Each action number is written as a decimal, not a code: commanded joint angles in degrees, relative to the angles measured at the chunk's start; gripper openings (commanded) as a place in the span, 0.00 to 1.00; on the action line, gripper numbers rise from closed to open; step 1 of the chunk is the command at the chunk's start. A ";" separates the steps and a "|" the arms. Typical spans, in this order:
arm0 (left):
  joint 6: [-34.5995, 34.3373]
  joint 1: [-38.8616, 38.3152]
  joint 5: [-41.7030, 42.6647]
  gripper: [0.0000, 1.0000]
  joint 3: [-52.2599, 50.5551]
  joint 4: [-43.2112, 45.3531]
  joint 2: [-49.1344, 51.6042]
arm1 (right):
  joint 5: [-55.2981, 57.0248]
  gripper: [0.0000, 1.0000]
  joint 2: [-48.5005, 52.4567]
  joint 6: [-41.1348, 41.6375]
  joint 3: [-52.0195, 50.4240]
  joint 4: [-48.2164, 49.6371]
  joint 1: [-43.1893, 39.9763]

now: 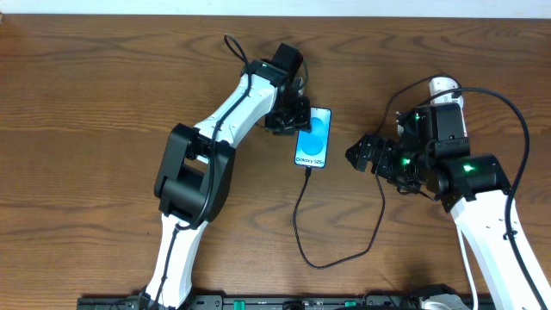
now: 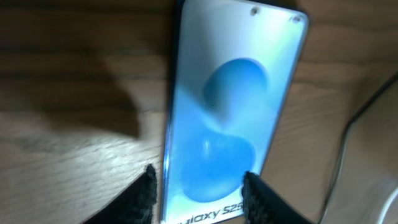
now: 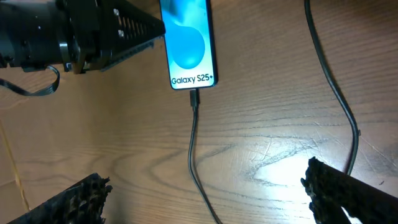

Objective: Plug charger to phone and switch on socket

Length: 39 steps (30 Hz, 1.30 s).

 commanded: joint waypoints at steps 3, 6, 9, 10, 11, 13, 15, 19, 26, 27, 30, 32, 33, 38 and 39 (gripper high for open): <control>1.14 0.44 -3.93 0.59 -0.48 -2.29 -0.07 | 1.90 0.99 0.00 -0.74 0.33 -0.92 -0.20; 3.34 1.51 -4.09 0.70 -0.24 -3.26 -2.14 | 1.84 0.99 0.55 -0.74 0.33 -1.20 -0.20; 3.52 2.40 -8.96 0.73 0.37 -4.90 -5.44 | -1.01 0.99 1.09 -2.93 0.66 -0.92 -0.48; 3.69 2.62 -11.54 0.74 0.39 -5.27 -7.04 | -1.64 0.99 1.53 -3.78 1.11 -1.05 -0.81; 4.02 2.73 -13.81 0.75 0.39 -5.49 -8.72 | -1.84 0.99 2.05 -4.39 1.70 -1.31 -1.14; 4.76 2.75 -19.02 0.77 0.39 -5.66 -12.57 | -2.19 0.99 3.78 -5.77 3.89 -2.95 -2.19; 4.74 2.73 -26.01 0.79 0.39 -5.55 -17.75 | -2.14 0.99 7.56 -9.35 9.22 -7.69 -3.85; 4.74 2.75 -34.67 0.97 0.39 -4.72 -24.92 | 2.03 0.99 17.31 -16.17 23.71 -20.59 -6.60; 4.74 2.75 -38.62 0.97 0.39 -4.55 -30.51 | 21.05 0.99 31.23 -16.09 45.11 -29.75 -10.54; 4.74 2.75 -38.62 0.97 0.39 -4.57 -30.58 | 22.56 0.99 31.85 -16.09 45.97 -28.65 -11.02; 4.74 2.75 -38.62 0.97 0.39 -4.59 -30.45 | 28.22 0.99 32.54 -8.41 46.56 -22.73 -14.60; 4.74 2.75 -38.62 0.97 0.39 -4.59 -30.45 | 29.68 0.99 32.57 -5.55 46.12 -20.20 -16.72; 4.74 2.75 -38.62 0.97 0.39 -4.57 -30.45 | 30.03 0.99 32.76 -5.11 45.94 -18.88 -17.88; 4.74 2.75 -38.62 0.98 0.39 -4.59 -30.45 | 30.01 0.99 35.60 -5.18 45.88 -15.82 -22.60; 4.74 2.75 -38.62 0.97 0.39 -4.59 -30.45 | 30.01 0.99 36.50 -5.18 45.86 -15.56 -23.32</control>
